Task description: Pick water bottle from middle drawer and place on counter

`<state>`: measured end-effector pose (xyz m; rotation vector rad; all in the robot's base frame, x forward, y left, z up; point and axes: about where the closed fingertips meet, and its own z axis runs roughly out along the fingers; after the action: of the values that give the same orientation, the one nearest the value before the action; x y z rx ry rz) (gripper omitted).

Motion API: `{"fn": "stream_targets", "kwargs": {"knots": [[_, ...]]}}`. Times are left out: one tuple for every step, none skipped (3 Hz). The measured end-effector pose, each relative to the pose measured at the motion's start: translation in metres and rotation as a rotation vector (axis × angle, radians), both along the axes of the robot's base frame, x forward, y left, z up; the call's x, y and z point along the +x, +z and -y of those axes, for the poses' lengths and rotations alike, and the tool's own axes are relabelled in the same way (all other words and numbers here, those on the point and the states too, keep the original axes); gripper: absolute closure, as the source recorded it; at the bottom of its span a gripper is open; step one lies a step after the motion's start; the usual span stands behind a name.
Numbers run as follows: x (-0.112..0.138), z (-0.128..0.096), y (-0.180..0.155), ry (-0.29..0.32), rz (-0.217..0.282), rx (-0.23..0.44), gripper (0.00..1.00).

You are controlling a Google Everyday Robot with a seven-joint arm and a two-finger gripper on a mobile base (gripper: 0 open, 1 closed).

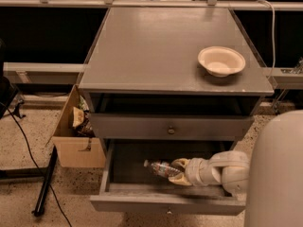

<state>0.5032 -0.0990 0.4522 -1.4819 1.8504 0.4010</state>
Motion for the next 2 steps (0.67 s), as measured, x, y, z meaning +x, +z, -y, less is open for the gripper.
{"fn": "stream_targets", "kwargs": {"knots": [[0.003, -0.005, 0.027, 0.061, -0.012, -0.059, 1.00], [0.002, -0.002, 0.068, 0.046, -0.017, -0.101, 1.00]]}}
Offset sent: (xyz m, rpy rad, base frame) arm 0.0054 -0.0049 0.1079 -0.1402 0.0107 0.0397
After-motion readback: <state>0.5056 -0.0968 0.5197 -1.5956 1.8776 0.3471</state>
